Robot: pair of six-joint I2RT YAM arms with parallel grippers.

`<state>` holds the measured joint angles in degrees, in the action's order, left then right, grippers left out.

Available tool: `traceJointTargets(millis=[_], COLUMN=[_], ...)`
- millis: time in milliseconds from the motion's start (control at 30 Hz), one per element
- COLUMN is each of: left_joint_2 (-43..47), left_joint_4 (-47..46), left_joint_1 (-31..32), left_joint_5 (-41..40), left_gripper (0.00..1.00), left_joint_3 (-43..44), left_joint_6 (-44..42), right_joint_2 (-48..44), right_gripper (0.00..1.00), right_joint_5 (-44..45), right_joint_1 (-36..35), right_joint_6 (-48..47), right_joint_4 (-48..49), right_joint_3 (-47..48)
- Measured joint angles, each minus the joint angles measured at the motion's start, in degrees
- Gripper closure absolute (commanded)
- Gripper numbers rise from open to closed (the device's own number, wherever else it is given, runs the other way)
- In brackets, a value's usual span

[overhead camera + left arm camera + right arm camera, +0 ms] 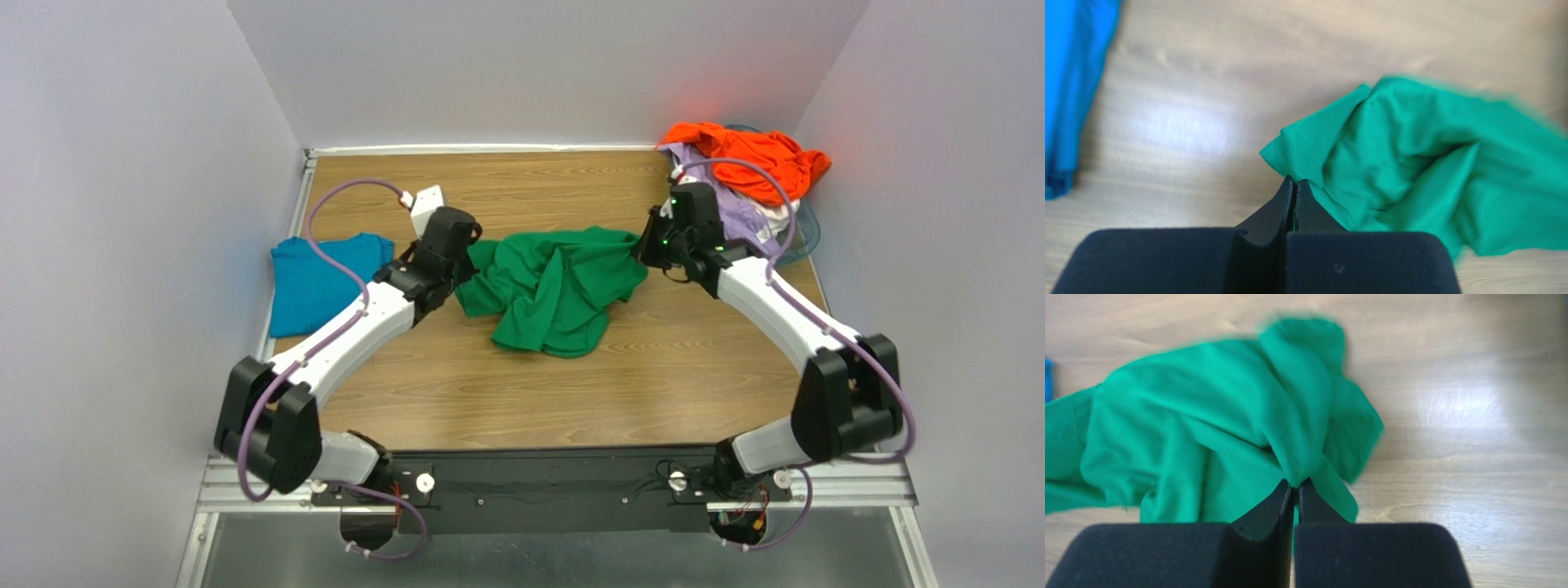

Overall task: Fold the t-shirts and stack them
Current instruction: Flatten the tshirt out

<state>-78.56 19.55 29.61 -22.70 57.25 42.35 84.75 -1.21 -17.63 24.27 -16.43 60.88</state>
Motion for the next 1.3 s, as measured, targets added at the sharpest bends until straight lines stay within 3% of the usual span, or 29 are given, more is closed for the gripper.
traceJointTargets(millis=[233,433,667,1033,1267,1300], left_joint_2=[15.0,31.4,43.6,48.2,44.9,42.6], left_joint_4=[-1.4,-5.2,-11.4,-13.0,-11.0,-10.1], left_joint_1=[-0.2,-0.3,-0.3,-0.3,-0.3,-0.3], left_joint_5=[-1.3,0.0,5.6,11.4,3.7,1.0], left_gripper=[1.00,1.00,1.00,1.00,1.00,1.00], left_joint_3=[5.8,9.7,17.8,22.9,17.1,15.8], left_joint_6=[-1.8,-5.1,-7.9,-8.7,-8.3,-7.9], right_joint_2=[-14.4,-23.6,-31.4,-38.8,-33.4,-30.6], right_gripper=[0.91,0.91,0.89,0.86,0.84,0.79], right_joint_5=[-0.2,-3.5,-12.0,-20.7,-7.0,-3.9], right_joint_1=[0.0,0.0,0.0,0.0,-0.1,-0.1], right_joint_6=[-2.5,-4.4,-4.3,-2.4,-3.0,-3.2], right_joint_4=[-2.3,-7.5,-11.6,-14.0,-15.5,-15.0], right_joint_3=[3.1,12.7,26.3,35.5,29.4,27.7])
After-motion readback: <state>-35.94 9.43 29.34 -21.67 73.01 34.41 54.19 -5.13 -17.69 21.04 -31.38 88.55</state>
